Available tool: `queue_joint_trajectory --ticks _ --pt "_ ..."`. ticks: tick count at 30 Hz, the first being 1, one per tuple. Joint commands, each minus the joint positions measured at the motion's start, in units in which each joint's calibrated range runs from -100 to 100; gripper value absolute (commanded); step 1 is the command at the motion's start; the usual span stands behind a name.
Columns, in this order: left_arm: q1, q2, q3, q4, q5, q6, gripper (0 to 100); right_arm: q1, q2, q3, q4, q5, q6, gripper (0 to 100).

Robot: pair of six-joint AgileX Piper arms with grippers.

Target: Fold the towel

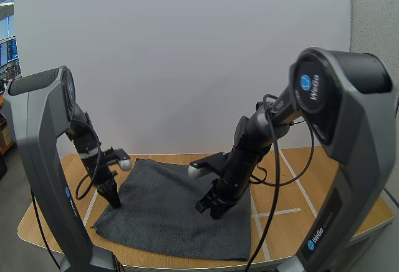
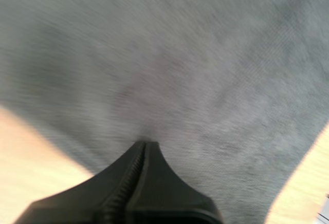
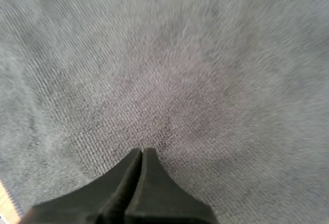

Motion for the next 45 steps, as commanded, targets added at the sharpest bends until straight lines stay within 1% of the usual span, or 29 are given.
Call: queue_joint_trajectory --ticks 1,6,10,14,18,24,27,29,36,41,45 --pt "0.11 -3.15 -6.00 -3.78 0.00 0.54 0 -0.20 -7.73 0.44 0.14 2.76 -0.54 0" --pt "0.11 -3.15 -7.44 -6.83 0.00 0.98 0 -0.20 -10.24 0.11 2.50 2.54 -0.53 0" --pt "0.11 -3.15 -7.71 -9.71 0.00 1.73 0 -0.20 -10.30 -2.93 3.52 2.00 -0.43 0" --pt "0.11 -3.15 -7.71 -11.22 0.00 1.73 0 -0.03 -9.50 -7.97 4.71 -3.11 -0.43 0" --pt "-0.13 -2.91 -7.71 -11.82 0.00 1.73 0 0.21 -4.36 -13.31 5.46 -4.75 -0.43 0" --pt "-0.38 -0.22 -7.71 -11.71 0.00 1.34 0 0.30 7.08 -20.66 7.36 -8.06 -0.63 0" --pt "-0.38 1.73 -7.71 -11.71 0.00 1.24 0 0.38 12.50 -24.23 9.08 -8.45 -2.20 0" --pt "-0.38 2.91 -7.71 -11.71 0.00 0.75 0 0.38 15.00 -26.64 10.02 -9.31 -2.87 0" --pt "-0.38 6.02 -7.71 -10.29 0.00 0.46 0 1.52 22.21 -36.02 10.26 -9.81 -2.87 0" --pt "-0.38 7.20 -7.59 -8.76 0.00 -0.53 0 2.77 25.04 -38.45 10.26 -10.59 -2.87 0" --pt "-0.38 7.20 -7.18 -6.04 0.00 -0.86 0 3.19 27.25 -38.43 10.26 -12.04 -2.87 0"
